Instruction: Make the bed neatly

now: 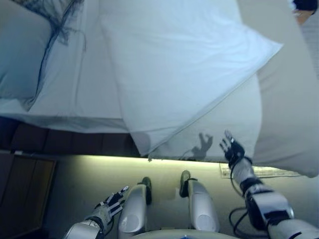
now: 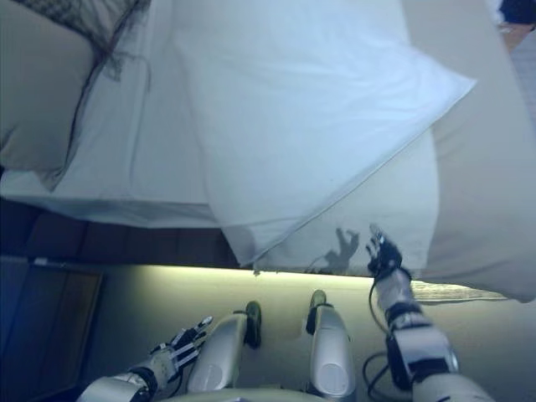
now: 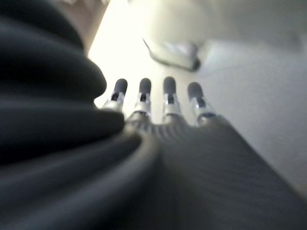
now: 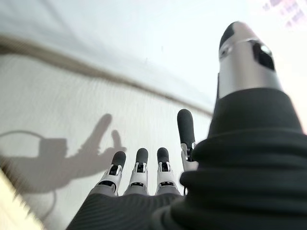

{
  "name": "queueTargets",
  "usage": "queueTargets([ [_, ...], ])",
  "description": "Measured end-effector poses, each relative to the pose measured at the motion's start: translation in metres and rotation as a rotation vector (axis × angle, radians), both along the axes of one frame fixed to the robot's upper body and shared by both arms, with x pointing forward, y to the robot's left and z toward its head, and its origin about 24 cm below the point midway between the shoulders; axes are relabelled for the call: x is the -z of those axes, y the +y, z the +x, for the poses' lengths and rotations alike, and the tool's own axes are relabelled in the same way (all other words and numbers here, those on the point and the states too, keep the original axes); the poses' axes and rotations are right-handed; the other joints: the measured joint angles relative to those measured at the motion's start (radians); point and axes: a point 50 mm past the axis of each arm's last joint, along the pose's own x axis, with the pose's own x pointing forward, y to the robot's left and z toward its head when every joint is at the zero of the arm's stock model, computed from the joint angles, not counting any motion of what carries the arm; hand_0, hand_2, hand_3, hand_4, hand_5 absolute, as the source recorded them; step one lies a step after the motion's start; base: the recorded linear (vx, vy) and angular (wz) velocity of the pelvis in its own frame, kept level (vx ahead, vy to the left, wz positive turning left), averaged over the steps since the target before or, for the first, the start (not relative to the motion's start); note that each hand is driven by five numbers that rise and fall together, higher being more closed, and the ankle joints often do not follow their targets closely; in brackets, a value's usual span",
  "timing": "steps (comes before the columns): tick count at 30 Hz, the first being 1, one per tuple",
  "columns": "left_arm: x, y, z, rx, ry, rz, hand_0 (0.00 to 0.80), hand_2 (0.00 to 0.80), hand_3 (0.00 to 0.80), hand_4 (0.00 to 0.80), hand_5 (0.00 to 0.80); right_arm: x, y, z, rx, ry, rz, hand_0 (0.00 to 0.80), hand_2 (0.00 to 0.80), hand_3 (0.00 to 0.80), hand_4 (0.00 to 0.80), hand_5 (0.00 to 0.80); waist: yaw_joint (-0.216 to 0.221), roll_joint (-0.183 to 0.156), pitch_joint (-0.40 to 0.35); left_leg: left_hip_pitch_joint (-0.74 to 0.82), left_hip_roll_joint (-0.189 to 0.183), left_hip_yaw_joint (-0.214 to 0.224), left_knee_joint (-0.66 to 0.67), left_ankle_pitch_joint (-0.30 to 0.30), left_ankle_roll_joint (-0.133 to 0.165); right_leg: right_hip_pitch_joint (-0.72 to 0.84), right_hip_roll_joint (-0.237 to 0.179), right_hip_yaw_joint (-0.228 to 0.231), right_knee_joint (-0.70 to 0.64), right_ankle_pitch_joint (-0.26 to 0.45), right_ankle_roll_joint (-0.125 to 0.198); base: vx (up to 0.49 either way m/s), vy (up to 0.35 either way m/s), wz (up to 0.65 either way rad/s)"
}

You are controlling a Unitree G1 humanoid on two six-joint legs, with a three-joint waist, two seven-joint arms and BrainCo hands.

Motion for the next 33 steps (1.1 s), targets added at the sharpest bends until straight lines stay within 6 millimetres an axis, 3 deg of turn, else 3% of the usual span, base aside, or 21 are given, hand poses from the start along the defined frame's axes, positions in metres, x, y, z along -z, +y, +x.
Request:
queueTargets([
  [5,-0.005,0.004,0.01,-0.074,-0.063,-0.055,0.0,0.0,0.0,0.0,0.0,-0.034,-0.002,0.024,-0.031,-0.002,0.013,0.0,0.0,0.0,0.0,0.0,0.021,0.002,0.037,-0.133,-0.009,-0.013,0.171,-0.065,0.004,-0.127,-0.026,0.007,0.171,-0.067,-0.007,0.0,0.009,0.12],
  [9,-0.013,-0.001,0.026,-0.107,-0.15,-0.12,0.0,0.0,0.0,0.0,0.0,-0.059,-0.017,0.032,-0.041,-0.008,-0.04,0.0,0.0,0.0,0.0,0.0,0.042,0.015,0.065,-0.227,-0.012,-0.025,0.274,-0.099,0.004,-0.217,-0.036,0.018,0.273,-0.102,-0.012,0.041,0.008,0.07],
  [18,-0.015,-0.002,0.029,-0.135,-0.192,-0.166,0.0,0.0,0.0,0.0,0.0,-0.124,-0.035,0.05,-0.036,-0.124,-0.127,0.0,0.0,0.0,0.0,0.0,0.053,0.05,0.116,-0.371,-0.016,-0.054,0.355,-0.1,0.003,-0.349,-0.038,0.017,0.36,-0.121,-0.026,0.029,0.002,0.09],
  [25,-0.015,0.0,0.027,-0.134,-0.202,-0.174,0.0,0.0,0.0,0.0,0.0,-0.147,-0.053,0.048,-0.014,-0.141,-0.19,0.0,0.0,0.0,0.0,0.0,0.069,0.059,0.149,-0.425,-0.017,-0.061,0.39,-0.101,0.002,-0.397,-0.039,0.018,0.399,-0.128,-0.038,0.043,0.002,0.05],
  [33,-0.01,0.001,0.014,-0.139,-0.19,-0.187,0.0,0.0,0.0,0.0,0.0,-0.154,-0.055,0.049,-0.024,-0.146,-0.223,0.0,0.0,0.0,0.0,0.0,0.069,0.06,0.152,-0.437,-0.02,-0.066,0.397,-0.101,0.002,-0.404,-0.039,0.018,0.405,-0.131,-0.035,0.04,-0.014,0.02],
])
